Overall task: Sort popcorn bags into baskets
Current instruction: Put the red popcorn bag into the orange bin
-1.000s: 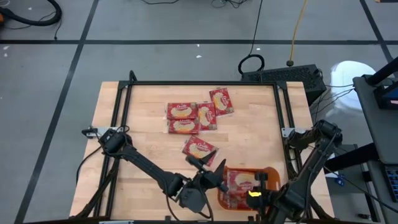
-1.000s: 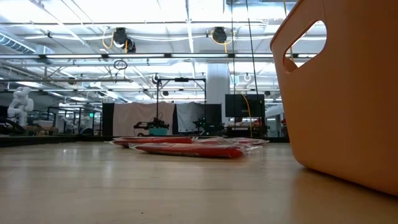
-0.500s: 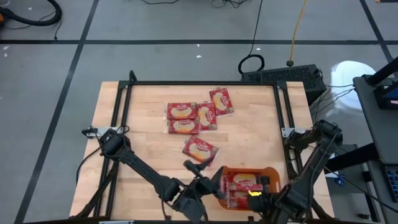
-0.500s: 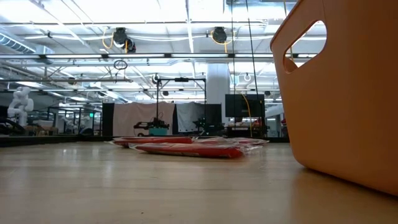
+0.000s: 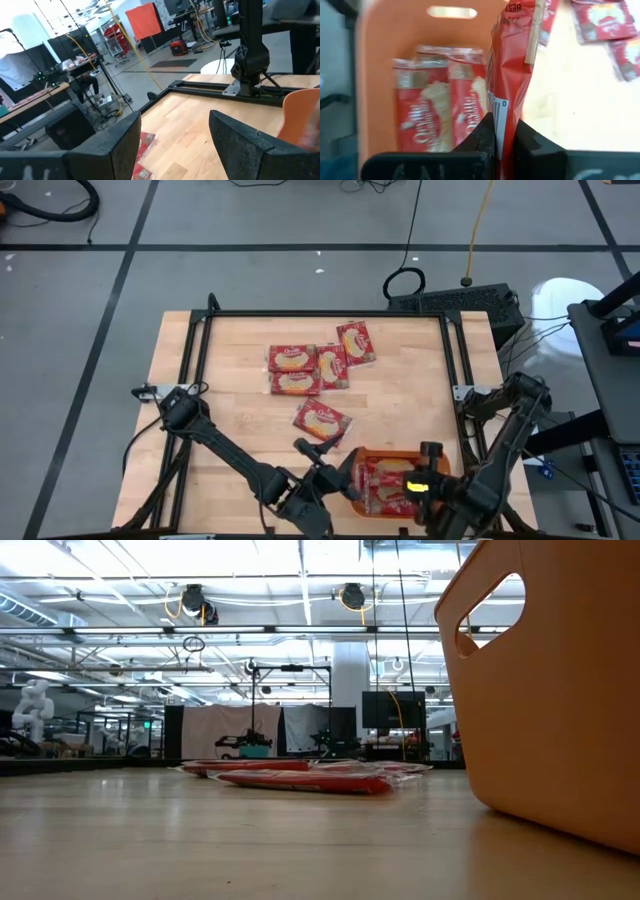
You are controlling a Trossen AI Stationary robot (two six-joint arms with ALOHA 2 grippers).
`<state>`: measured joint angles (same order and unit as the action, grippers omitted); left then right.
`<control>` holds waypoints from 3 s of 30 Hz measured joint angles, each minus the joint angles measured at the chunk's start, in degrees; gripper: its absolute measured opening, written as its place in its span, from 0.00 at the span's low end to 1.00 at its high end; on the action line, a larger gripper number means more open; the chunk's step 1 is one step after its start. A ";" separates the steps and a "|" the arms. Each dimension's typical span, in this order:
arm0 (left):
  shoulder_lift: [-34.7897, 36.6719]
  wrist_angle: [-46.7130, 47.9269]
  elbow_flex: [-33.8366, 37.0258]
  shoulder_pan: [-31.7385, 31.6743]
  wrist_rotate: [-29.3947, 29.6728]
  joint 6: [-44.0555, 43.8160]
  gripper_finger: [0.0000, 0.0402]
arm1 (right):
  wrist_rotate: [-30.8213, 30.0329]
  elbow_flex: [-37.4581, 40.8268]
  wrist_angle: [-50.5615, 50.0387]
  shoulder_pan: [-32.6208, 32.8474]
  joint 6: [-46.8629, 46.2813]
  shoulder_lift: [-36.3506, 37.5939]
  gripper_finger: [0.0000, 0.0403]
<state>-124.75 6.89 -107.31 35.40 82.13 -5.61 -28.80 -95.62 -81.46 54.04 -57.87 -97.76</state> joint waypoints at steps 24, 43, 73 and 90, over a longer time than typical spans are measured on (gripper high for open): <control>0.00 7.13 0.00 -0.44 -4.15 -11.94 0.59 | 12.20 13.42 20.80 -3.10 7.88 3.62 0.42; -0.07 40.10 2.92 -0.48 -17.36 -45.31 0.59 | -28.20 27.96 35.18 5.90 22.09 12.63 0.40; -0.09 56.55 19.14 -5.92 -39.25 -48.93 0.59 | -39.86 38.28 50.83 6.54 30.15 19.32 0.40; 0.46 48.42 24.61 -12.72 -48.13 -38.98 0.59 | -36.94 38.30 51.29 6.56 31.58 19.32 0.40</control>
<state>-124.29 55.30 -82.70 22.68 34.00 -44.59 -65.73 -57.32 -30.17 60.60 -26.28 -78.43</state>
